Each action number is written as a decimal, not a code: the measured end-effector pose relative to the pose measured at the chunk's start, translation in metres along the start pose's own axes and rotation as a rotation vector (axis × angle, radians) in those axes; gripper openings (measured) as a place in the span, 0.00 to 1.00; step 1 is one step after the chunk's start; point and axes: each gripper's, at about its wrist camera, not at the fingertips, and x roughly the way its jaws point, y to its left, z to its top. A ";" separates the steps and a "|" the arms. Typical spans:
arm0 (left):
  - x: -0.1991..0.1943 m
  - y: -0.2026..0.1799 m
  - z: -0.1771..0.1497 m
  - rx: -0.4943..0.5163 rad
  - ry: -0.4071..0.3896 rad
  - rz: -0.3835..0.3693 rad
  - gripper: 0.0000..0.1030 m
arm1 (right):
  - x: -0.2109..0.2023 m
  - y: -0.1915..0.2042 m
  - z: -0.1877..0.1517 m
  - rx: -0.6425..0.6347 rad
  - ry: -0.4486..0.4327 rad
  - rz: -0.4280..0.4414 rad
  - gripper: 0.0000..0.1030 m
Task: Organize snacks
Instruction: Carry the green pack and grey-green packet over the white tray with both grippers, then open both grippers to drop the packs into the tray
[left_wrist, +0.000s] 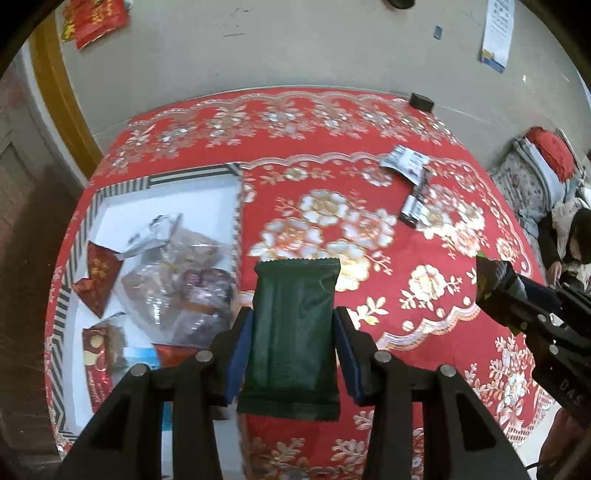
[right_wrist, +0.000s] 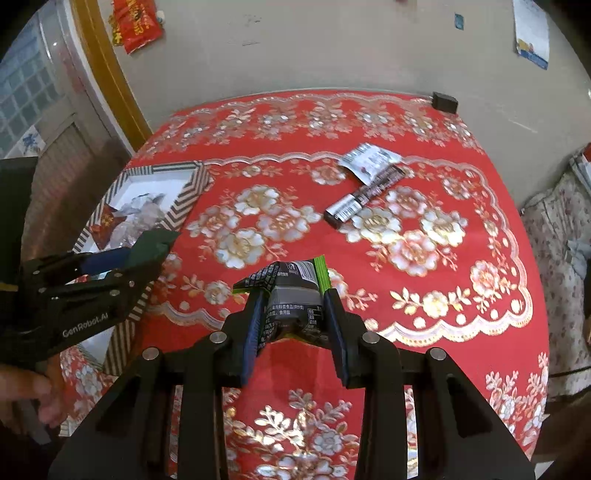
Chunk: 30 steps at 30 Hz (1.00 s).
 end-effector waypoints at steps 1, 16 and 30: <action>-0.001 0.003 0.000 -0.007 -0.003 0.005 0.45 | 0.000 0.003 0.002 -0.008 -0.003 0.001 0.31; 0.002 0.077 -0.001 -0.114 0.005 0.091 0.45 | 0.020 0.037 0.044 -0.120 -0.021 0.092 0.31; 0.024 0.134 0.001 -0.183 0.041 0.123 0.45 | 0.062 0.101 0.095 -0.237 0.004 0.155 0.31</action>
